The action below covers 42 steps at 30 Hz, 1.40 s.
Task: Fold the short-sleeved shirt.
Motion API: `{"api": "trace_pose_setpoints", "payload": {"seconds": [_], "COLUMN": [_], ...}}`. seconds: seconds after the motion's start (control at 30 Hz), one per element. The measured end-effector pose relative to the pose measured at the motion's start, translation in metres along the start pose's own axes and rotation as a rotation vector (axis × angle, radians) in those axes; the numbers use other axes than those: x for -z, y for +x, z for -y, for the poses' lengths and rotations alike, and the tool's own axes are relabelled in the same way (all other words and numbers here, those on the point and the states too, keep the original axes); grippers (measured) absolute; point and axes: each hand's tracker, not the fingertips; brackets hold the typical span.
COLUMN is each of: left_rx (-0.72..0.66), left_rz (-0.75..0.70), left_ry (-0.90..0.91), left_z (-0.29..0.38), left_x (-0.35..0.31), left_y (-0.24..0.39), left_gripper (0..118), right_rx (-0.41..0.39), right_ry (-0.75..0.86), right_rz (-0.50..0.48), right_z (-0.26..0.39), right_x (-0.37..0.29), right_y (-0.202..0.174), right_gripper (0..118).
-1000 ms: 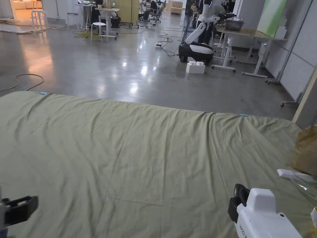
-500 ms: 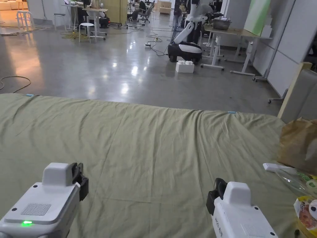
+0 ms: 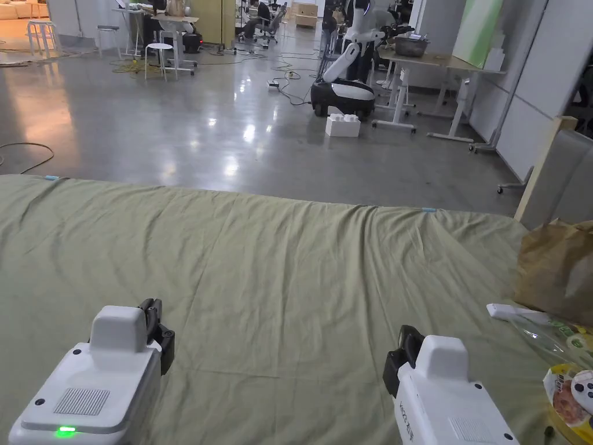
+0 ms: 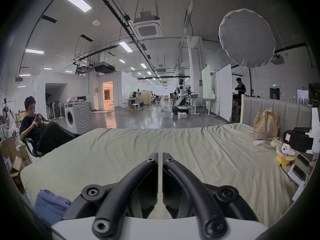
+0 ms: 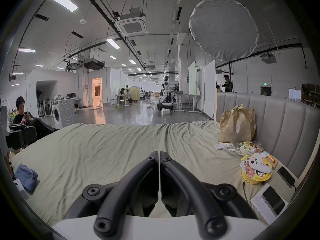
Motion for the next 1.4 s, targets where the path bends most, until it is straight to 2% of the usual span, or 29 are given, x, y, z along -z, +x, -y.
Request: {"api": "trace_pose_setpoints", "payload": {"seconds": [0.27,0.3,0.33,0.4,0.43,0.5,0.63,0.87,0.97,1.0,1.03,1.13,1.2,1.4], "left_rx": [0.007,0.005,0.007,0.009,0.005,-0.003,0.023,-0.039,-0.058,-0.060,-0.056,-0.032,-0.027,-0.049], "left_rz": [0.022,0.027,0.024,0.020,0.019,0.017,-0.019,-0.011,0.007,0.005,0.001,-0.016,-0.021,-0.029], "left_ry": [-0.007,-0.007,-0.006,-0.016,-0.019,-0.017,-0.020,-0.005,-0.014,-0.011,-0.006,0.006,0.006,-0.005], "left_z": [0.001,0.001,0.002,0.004,0.006,0.009,0.012,0.010,0.008,0.008,0.008,0.007,0.006,0.007], "left_x": [-0.004,-0.004,-0.005,-0.005,-0.004,-0.005,-0.006,-0.008,-0.006,-0.006,-0.006,-0.006,-0.006,-0.004], "left_y": [-0.001,-0.001,0.000,0.001,0.000,0.000,0.002,-0.006,-0.008,-0.008,-0.008,-0.008,-0.008,-0.011], "left_gripper": [5,8,21,53,70,75,88,99,106,106,106,106,108,110], "right_rx": [-0.004,-0.005,-0.007,-0.017,-0.016,-0.030,-0.041,-0.025,-0.011,0.008,-0.016,-0.004,0.039,0.086], "right_ry": [-0.018,-0.021,-0.023,-0.032,-0.034,-0.014,-0.009,-0.007,-0.018,-0.034,-0.013,-0.017,-0.047,-0.081], "right_rz": [0.001,0.001,0.005,0.016,0.022,0.045,0.049,0.031,0.025,0.031,0.034,0.037,0.024,0.044], "right_z": [0.003,0.004,0.006,0.007,0.009,0.010,0.009,0.005,0.003,0.004,0.002,-0.001,-0.002,-0.003], "right_x": [-0.002,-0.002,-0.003,-0.003,-0.003,-0.005,-0.005,-0.006,-0.003,-0.003,-0.003,0.001,0.005,0.012], "right_y": [-0.001,-0.002,-0.003,-0.005,-0.005,-0.006,-0.006,-0.002,-0.001,-0.001,-0.001,0.000,0.003,0.008], "right_gripper": [4,10,34,74,82,83,104,107,113,113,113,113,113,113]}}
